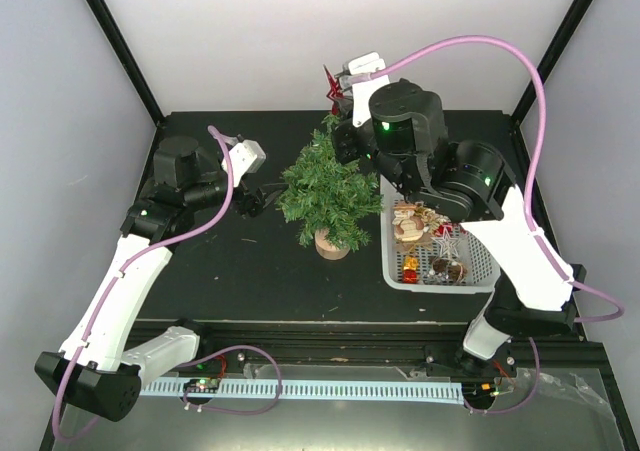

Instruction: Decorate the small christmas tree

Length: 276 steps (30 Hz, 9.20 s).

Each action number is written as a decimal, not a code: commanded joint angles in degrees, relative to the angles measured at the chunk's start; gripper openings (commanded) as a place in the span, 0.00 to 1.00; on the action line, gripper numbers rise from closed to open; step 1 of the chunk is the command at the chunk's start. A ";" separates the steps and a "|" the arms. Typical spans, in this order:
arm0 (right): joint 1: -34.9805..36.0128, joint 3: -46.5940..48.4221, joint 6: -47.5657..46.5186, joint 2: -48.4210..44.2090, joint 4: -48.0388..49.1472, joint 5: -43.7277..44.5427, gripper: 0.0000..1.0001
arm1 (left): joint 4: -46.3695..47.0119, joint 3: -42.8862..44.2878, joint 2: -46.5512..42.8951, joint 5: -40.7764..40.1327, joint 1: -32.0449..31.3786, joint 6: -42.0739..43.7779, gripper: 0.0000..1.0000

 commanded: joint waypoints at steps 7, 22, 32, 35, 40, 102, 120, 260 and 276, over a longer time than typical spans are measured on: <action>-1.50 4.49 -0.70 2.27 -3.74 -6.60 0.01 | 1.68 -0.18 0.59 1.73 0.39 -0.72 0.83; -1.82 4.67 -0.04 0.33 -3.96 -2.87 0.01 | 2.02 -0.29 0.70 1.92 0.41 -0.75 0.83; -1.78 -13.92 -1.27 -14.52 6.08 -4.29 0.01 | -0.07 5.21 0.66 -0.64 0.41 0.95 0.84; -1.73 -19.25 -2.53 -19.22 9.12 -5.21 0.01 | -0.93 8.05 0.36 -2.35 0.41 2.16 0.85; -1.67 -20.75 -4.67 -21.20 7.08 -20.32 0.01 | -4.43 14.20 0.65 -0.14 0.88 3.16 0.86; 8.46 -31.98 -4.80 -15.53 2.33 -36.37 0.01 | -41.72 22.76 4.91 41.76 -2.50 30.67 0.07; 8.46 -32.40 -3.51 -20.42 4.57 -30.21 0.53 | -23.20 23.42 2.22 36.14 -2.57 12.23 0.02; 8.37 -63.97 6.68 -47.46 16.38 -13.00 0.63 | -28.64 65.23 34.53 20.67 -7.10 -4.75 0.18; 8.33 -63.46 7.13 -46.70 14.84 -7.76 0.69 | -33.06 53.76 24.83 20.44 -1.24 3.59 0.75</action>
